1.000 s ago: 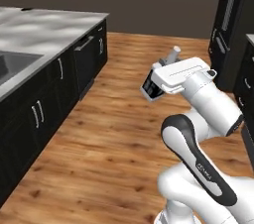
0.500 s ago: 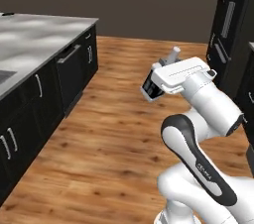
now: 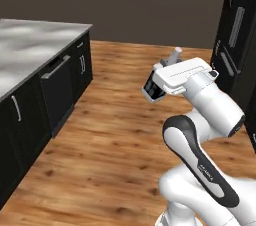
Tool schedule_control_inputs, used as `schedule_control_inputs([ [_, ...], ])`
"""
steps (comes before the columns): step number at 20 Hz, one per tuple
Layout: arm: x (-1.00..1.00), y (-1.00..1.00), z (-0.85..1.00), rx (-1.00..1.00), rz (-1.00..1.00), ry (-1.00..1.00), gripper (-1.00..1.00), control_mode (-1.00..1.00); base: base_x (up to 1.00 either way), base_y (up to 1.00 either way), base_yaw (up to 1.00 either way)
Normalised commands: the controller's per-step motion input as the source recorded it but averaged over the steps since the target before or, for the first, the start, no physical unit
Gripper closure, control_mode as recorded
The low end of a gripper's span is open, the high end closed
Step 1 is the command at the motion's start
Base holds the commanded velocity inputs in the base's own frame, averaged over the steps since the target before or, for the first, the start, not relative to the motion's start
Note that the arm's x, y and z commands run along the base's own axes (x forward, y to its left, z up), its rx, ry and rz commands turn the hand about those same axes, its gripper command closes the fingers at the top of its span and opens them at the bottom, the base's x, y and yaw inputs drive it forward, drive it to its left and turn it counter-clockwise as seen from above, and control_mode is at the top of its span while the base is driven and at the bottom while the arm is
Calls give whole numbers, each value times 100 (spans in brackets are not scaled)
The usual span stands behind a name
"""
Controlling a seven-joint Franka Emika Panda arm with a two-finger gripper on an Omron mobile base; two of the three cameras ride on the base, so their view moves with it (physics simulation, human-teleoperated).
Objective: Open the cabinet directly in front. Then move the liquor and the mug to the dining counter with the jar on it.
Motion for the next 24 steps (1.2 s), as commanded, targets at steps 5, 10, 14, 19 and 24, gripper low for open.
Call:
schedule_control_inputs([
  [5,0,0,0,0,0,0,100,100,100,-1,0],
  [10,0,0,0,0,0,0,100,100,100,0,-1],
  [14,0,0,0,0,0,0,100,100,100,0,-1],
  [19,0,0,0,0,0,0,100,100,100,0,-4],
  [24,0,0,0,0,0,0,100,100,100,0,-8],
])
